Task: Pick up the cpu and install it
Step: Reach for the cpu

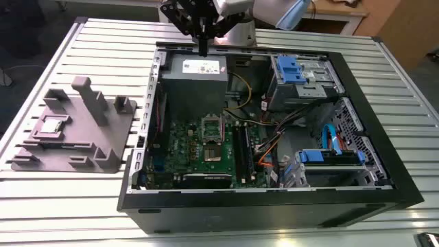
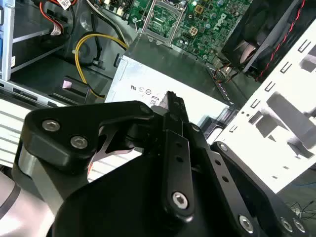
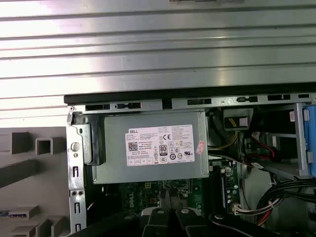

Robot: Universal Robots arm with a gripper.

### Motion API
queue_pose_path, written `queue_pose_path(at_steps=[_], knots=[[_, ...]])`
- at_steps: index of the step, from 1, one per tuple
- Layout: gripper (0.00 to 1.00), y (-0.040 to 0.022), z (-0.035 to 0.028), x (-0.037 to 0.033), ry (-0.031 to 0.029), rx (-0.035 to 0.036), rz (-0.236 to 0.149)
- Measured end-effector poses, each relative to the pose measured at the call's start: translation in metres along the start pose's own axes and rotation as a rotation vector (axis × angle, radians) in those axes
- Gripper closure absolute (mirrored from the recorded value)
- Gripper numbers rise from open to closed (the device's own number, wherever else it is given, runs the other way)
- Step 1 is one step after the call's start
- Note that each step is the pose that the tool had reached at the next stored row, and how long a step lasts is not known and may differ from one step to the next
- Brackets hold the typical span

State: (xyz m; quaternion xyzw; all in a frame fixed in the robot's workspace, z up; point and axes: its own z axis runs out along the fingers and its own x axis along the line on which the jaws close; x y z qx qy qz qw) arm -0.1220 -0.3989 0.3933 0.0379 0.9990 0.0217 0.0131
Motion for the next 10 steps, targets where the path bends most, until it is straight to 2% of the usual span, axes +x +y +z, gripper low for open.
queue_pose_path(at_steps=[10], knots=[[0.90, 0.0000, 0.0000, 0.0006, 0.0000, 0.0001, 0.000]])
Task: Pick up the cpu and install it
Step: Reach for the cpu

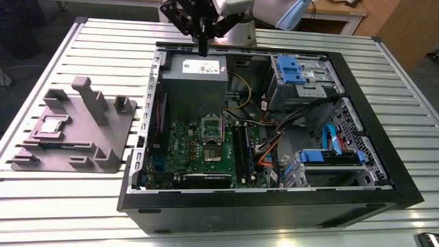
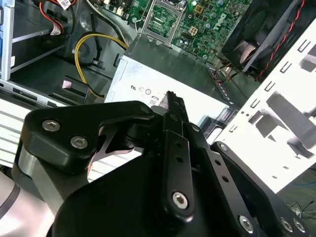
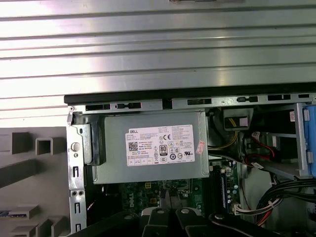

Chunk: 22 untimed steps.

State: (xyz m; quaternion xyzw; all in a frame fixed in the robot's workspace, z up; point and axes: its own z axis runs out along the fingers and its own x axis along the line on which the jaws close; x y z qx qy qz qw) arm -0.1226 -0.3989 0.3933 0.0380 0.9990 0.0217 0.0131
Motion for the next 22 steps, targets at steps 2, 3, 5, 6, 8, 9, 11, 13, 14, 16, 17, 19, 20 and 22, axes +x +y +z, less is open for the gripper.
queue_pose_path(at_steps=[2, 3, 5, 6, 8, 9, 11, 13, 14, 16, 17, 19, 20, 22], knots=[[0.90, -0.0001, 0.0001, 0.0011, 0.0000, -0.0001, 0.000], [0.90, -0.0002, 0.0001, 0.0018, -0.0001, -0.0002, 0.000], [0.90, -0.0004, 0.0000, 0.0038, 0.0000, 0.0000, 0.000], [0.90, -0.0005, 0.0000, 0.0051, -0.0001, 0.0000, 0.000], [0.90, -0.0007, 0.0000, 0.0078, -0.0002, 0.0000, 0.000], [0.90, -0.0008, 0.0000, 0.0091, -0.0002, -0.0001, 0.000], [0.90, -0.0009, 0.0000, 0.0117, -0.0004, -0.0001, 0.000], [0.90, -0.0012, 0.0000, 0.0147, -0.0004, -0.0001, 0.000], [0.90, -0.0013, 0.0000, 0.0162, -0.0004, -0.0001, 0.000], [0.90, -0.0015, 0.0000, 0.0191, -0.0005, 0.0000, 0.000], [0.90, -0.0016, 0.0000, 0.0203, -0.0005, 0.0000, 0.000], [0.90, -0.0018, 0.0000, 0.0227, -0.0005, -0.0001, 0.000], [0.90, -0.0019, 0.0000, 0.0239, -0.0005, -0.0001, 0.000], [0.90, -0.0020, 0.0000, 0.0261, -0.0006, -0.0001, 0.000]])
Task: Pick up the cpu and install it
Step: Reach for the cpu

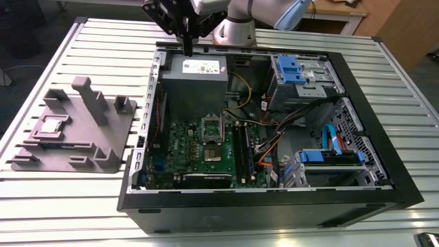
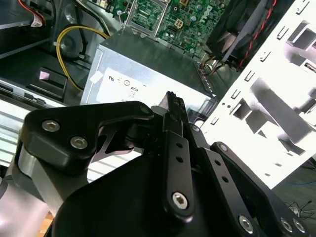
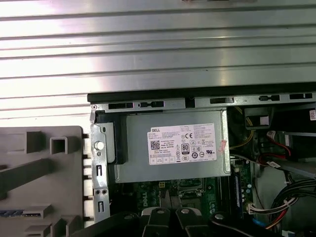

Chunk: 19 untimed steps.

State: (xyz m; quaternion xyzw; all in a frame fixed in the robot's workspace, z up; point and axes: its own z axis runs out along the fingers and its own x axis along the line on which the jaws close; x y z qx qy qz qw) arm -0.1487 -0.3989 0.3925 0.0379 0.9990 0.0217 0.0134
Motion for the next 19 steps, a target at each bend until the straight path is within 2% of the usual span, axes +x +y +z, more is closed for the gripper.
queue_pose_path(at_steps=[9, 19], knots=[[0.90, -0.0005, -0.0001, 0.0062, 0.0000, 0.0000, 0.000], [0.90, -0.0006, -0.0001, 0.0078, -0.0001, 0.0000, 0.000]])
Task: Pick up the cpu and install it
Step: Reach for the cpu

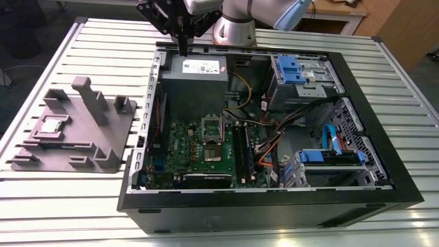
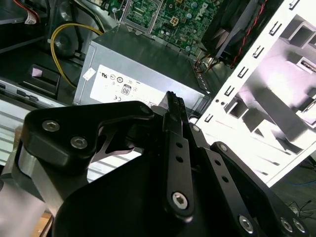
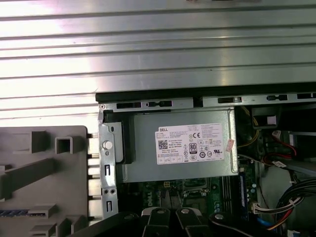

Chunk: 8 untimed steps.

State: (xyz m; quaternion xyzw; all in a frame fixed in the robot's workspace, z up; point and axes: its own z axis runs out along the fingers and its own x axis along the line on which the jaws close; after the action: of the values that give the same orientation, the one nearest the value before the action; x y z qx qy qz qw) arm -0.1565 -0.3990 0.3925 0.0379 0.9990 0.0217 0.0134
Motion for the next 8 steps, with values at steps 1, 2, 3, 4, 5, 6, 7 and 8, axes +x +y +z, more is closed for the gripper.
queue_pose_path(at_steps=[1, 2, 3, 4, 5, 6, 7, 8], knots=[[0.90, 0.0000, -0.0001, 0.0009, 0.0000, 0.0001, 0.000], [0.90, -0.0001, -0.0001, 0.0021, -0.0002, 0.0001, 0.000], [0.90, -0.0002, -0.0001, 0.0033, -0.0004, 0.0000, 0.000], [0.90, -0.0003, -0.0001, 0.0046, -0.0004, 0.0000, 0.000], [0.90, -0.0003, -0.0001, 0.0057, -0.0004, 0.0000, 0.000], [0.90, -0.0004, -0.0001, 0.0071, -0.0004, 0.0000, 0.000], [0.90, -0.0005, -0.0001, 0.0086, -0.0004, 0.0000, 0.000], [0.90, -0.0006, -0.0001, 0.0103, -0.0005, 0.0000, 0.000]])
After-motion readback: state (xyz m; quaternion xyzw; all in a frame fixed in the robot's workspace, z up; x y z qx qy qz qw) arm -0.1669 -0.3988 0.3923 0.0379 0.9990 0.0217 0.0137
